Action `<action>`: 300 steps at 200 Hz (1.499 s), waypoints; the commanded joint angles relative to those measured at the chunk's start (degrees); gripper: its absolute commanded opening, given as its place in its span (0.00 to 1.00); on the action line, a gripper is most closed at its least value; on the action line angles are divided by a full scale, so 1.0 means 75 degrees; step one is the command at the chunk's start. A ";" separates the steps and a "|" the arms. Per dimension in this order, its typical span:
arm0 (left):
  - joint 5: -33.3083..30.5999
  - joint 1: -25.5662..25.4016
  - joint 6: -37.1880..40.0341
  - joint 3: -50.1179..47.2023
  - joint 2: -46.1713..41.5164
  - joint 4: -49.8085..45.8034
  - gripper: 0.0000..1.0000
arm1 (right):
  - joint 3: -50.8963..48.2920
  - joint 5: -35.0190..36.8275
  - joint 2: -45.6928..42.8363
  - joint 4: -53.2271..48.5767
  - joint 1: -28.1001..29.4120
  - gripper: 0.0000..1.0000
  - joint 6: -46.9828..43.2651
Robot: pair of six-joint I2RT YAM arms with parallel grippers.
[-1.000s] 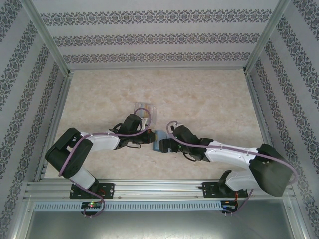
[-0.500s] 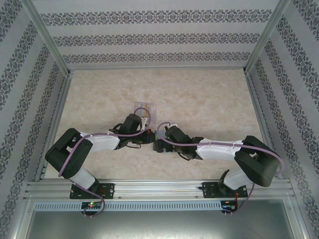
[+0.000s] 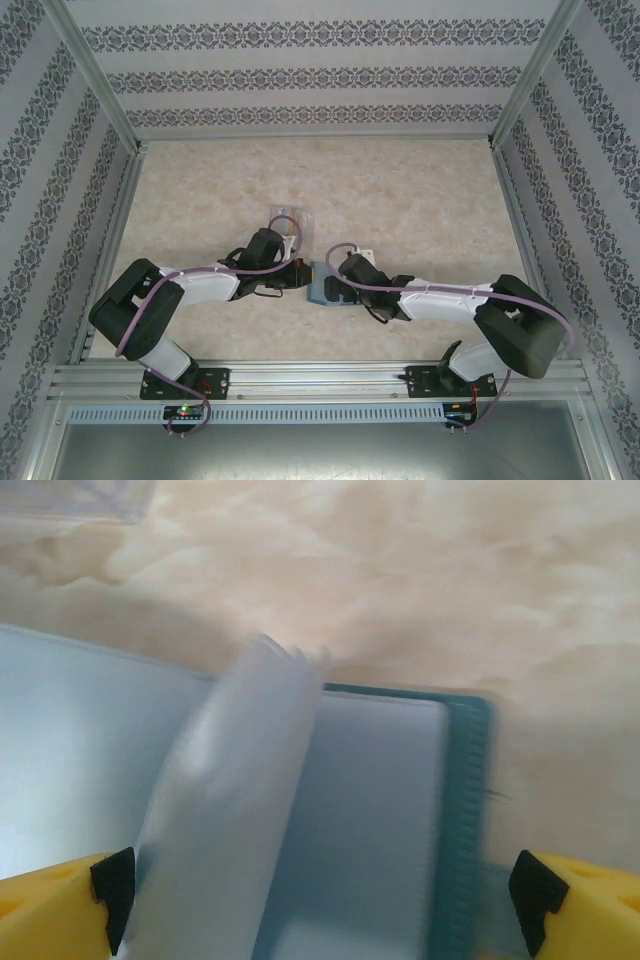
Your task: Put the credit cards into the card holder
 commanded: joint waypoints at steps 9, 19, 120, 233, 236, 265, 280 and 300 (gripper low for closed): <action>-0.0064 0.0069 0.0021 -0.0011 -0.0262 -0.0026 0.00 | -0.0277 0.0272 -0.0805 -0.0933 -0.0471 0.97 0.0552; -0.0083 0.0071 0.0019 0.0002 -0.0281 -0.0104 0.00 | -0.0335 0.0281 -0.1359 -0.0942 -0.0411 0.96 0.0377; -0.0063 0.0071 -0.0082 0.0025 -0.0332 -0.0159 0.00 | 0.0300 -0.0921 -0.0392 0.0807 0.0714 0.92 0.0011; -0.0042 0.0071 -0.0051 -0.0022 -0.0388 -0.0182 0.00 | 0.0435 -0.0492 0.0747 0.0948 0.0773 0.94 0.0083; -0.0040 0.0071 -0.0046 -0.0025 -0.0398 -0.0182 0.00 | 0.0419 -0.0438 0.0736 0.0886 0.0765 0.93 0.0092; -0.0066 0.0070 -0.0039 -0.0098 -0.0483 -0.0182 0.00 | 0.0214 0.0142 0.0546 0.0444 0.0667 0.94 0.0301; -0.0071 0.0071 -0.0015 -0.0093 -0.0503 -0.0239 0.00 | 0.0091 0.0329 0.0436 0.0267 0.0561 0.94 0.0444; -0.0082 0.0071 0.0015 -0.0080 -0.0549 -0.0300 0.00 | -0.0053 0.0432 0.0250 0.0102 0.0421 0.94 0.0587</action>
